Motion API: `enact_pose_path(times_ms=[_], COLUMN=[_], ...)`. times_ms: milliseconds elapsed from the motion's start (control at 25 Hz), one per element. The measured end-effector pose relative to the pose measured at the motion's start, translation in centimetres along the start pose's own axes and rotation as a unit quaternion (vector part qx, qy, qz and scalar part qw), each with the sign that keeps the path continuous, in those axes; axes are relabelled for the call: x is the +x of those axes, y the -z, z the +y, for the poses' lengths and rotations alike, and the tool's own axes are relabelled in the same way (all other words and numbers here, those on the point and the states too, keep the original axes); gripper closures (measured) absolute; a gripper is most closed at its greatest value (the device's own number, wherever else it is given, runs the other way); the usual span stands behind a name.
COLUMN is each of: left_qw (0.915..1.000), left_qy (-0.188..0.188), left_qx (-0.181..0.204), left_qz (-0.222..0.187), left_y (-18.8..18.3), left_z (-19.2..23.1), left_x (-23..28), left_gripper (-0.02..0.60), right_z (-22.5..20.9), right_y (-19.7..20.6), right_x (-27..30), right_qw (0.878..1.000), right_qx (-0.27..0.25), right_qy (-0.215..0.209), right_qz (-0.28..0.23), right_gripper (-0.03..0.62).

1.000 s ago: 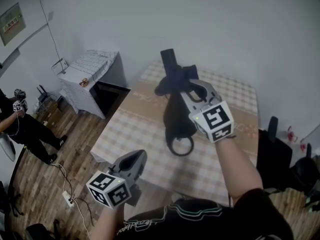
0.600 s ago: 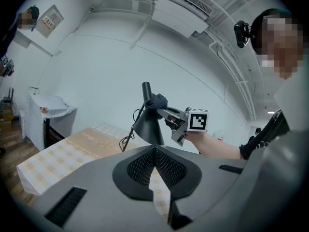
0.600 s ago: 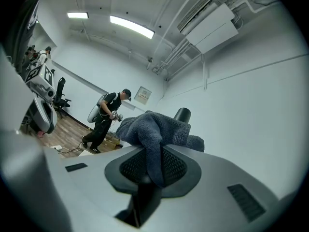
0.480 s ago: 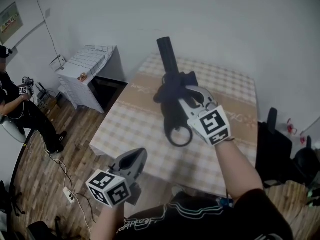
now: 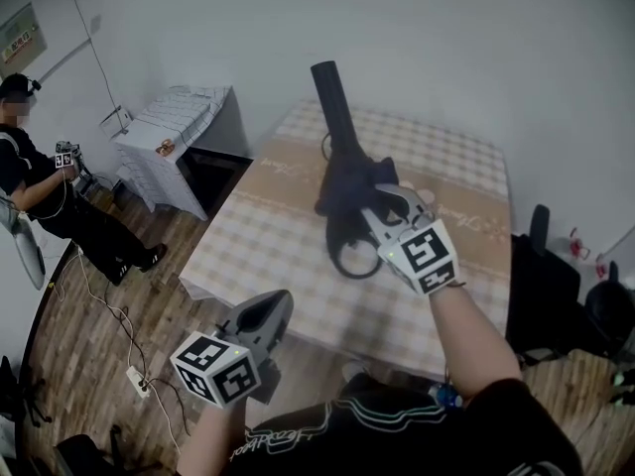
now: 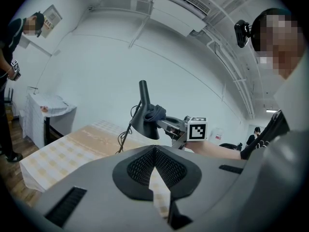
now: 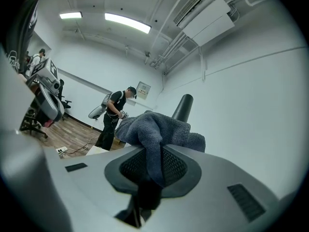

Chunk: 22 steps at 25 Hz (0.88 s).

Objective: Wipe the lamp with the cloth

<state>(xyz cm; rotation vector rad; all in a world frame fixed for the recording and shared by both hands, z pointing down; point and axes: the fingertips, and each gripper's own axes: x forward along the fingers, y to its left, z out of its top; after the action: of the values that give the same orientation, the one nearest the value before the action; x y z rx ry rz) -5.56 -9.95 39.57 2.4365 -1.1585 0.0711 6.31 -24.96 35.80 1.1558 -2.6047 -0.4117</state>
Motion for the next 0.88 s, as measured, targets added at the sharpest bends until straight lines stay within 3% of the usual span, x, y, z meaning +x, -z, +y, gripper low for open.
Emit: enact_pose_path(times_ms=[400,680,880], left_qw=[1.0000,1.0000,1.0000], left_qy=[0.003,0.000,0.002], left_qx=[0.002,-0.005,-0.001], left_qz=[0.005,0.006,0.002], left_y=[1.5,2.0,1.3], left_z=[-0.8,-0.6,0.0], left_x=[-1.4,-1.9,-1.7], left_gripper=[0.581,0.581,0.581], right_z=[2.0,3.4,3.9], right_y=[3.6,6.5,5.1], right_x=[-2.3,-4.6,-6.5], right_qw=[0.999,0.996,0.992], right_qx=[0.026,0.050,0.097], right_qy=[0.001,-0.032,-0.055], right_qz=[0.025,0.071,0.061], right_gripper=[0.533,0.533,0.533])
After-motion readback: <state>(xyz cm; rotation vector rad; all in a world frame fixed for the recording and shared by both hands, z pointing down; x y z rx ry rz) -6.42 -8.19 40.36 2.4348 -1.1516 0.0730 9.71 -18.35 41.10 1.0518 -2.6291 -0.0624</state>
